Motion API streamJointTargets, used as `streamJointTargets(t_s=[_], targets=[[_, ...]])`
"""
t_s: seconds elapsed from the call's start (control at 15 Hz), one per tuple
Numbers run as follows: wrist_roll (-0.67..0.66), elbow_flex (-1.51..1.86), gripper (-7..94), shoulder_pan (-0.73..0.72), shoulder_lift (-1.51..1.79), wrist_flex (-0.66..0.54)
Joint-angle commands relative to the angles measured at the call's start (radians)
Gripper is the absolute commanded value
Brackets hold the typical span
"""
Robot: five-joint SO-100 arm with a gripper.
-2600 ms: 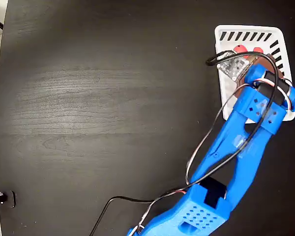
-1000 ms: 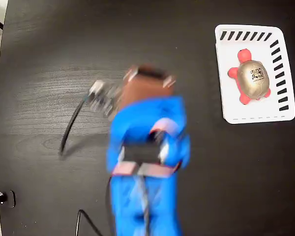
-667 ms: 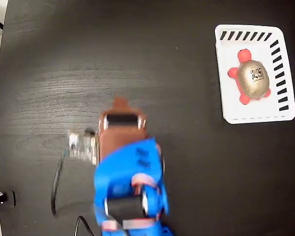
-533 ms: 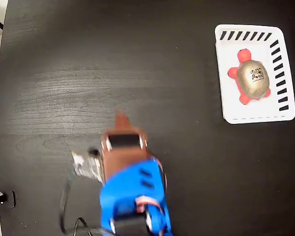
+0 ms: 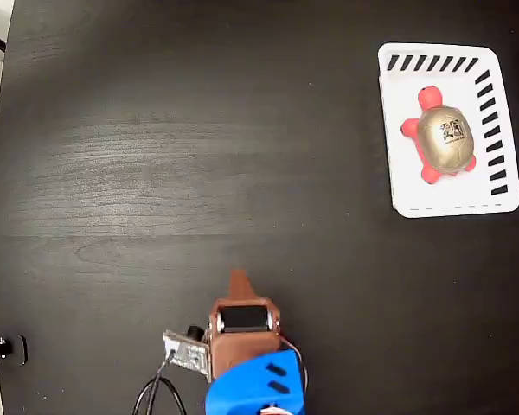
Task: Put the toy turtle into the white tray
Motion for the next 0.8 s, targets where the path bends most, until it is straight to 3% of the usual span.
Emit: streamJointTargets(t_s=[0.0,0.33,0.73], targets=[[-0.017,0.009,0,-0.009,0.084,0.091],[0.029,0.017,0,0.0,0.202,0.23],[0.025,0.029,0,0.015,0.261,0.244]])
